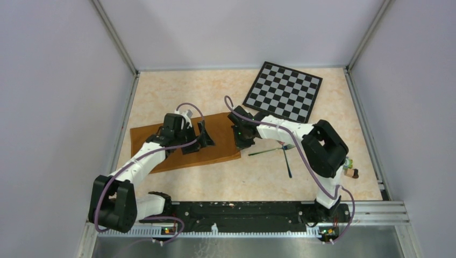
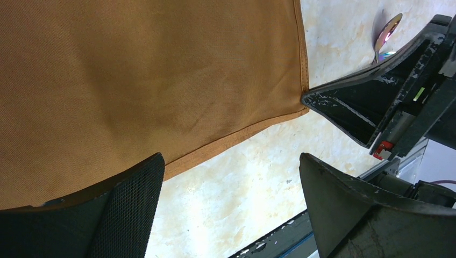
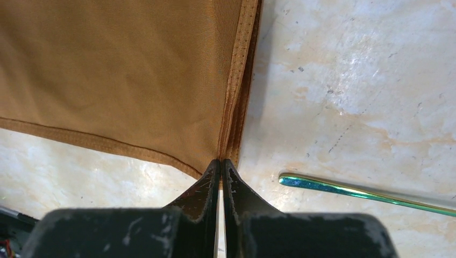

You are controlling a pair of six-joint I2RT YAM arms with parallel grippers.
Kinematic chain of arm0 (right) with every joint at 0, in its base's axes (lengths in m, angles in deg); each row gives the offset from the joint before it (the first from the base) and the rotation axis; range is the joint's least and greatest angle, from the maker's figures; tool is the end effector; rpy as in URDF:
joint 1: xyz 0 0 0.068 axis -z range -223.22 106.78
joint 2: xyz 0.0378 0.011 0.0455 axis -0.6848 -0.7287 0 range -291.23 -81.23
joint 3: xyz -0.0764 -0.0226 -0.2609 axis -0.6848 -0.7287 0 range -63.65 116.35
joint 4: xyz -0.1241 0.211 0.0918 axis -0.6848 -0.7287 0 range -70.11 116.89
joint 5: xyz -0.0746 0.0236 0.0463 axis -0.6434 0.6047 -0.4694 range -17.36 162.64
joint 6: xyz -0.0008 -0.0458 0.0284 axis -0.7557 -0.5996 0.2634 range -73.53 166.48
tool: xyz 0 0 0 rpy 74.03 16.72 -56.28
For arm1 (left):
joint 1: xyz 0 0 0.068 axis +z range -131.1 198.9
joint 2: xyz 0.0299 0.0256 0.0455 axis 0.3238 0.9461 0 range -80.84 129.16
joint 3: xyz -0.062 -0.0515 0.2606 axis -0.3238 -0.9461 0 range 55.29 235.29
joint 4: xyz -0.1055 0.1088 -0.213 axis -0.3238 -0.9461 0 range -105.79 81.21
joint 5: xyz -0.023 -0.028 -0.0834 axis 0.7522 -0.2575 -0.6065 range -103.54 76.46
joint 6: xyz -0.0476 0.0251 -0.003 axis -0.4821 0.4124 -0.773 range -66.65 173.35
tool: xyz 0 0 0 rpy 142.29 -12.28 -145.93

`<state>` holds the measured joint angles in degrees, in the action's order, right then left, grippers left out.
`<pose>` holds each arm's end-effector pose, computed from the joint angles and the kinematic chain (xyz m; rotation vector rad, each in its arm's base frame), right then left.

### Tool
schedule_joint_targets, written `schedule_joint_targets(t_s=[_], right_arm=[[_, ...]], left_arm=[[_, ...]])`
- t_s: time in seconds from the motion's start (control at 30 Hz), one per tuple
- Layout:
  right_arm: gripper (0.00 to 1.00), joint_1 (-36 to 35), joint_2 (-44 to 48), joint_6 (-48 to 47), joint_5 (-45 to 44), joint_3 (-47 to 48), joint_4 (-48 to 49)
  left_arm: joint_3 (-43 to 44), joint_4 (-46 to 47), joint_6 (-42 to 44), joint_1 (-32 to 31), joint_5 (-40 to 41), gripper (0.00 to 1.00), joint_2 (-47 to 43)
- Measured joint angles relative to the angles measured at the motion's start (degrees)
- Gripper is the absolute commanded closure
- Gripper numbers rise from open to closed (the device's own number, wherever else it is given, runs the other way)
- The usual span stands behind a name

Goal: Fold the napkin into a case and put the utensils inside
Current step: Flatten out the rectangle-folded napkin at the center of the board.

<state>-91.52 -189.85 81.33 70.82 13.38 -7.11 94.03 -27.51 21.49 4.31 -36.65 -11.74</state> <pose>0.2601 0.2902 0.1868 -0.3157 2.7610 0.3661 0.2263 -0.0734 0.2074 -0.1878 2.5115 -0.8413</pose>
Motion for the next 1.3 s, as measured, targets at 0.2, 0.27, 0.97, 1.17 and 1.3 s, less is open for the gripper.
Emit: schedule_joint_targets(t_s=[0.2,0.27,0.97,1.17,1.3], right_arm=[[1.0,-0.28,1.77,1.4,2.23,-0.26,-0.02],[1.0,-0.39,2.58,1.97,3.04,-1.01,0.52],[1.0,0.17,5.14,9.33,12.72,-15.28,12.13],[1.0,0.68,5.55,9.35,13.53,-15.28,12.72],[1.0,0.7,5.62,9.4,13.84,-15.32,13.44]], left_arm=[[0.0,0.0,0.11,0.44,0.04,0.01,0.0],[0.0,0.0,0.15,0.59,0.04,0.01,0.0],[-5.03,1.9,-1.4,1.29,-8.48,0.53,-2.58],[-14.64,2.75,-10.8,-10.86,-5.57,0.7,-15.23],[-15.65,6.51,-16.96,-22.71,2.01,0.93,-15.87]])
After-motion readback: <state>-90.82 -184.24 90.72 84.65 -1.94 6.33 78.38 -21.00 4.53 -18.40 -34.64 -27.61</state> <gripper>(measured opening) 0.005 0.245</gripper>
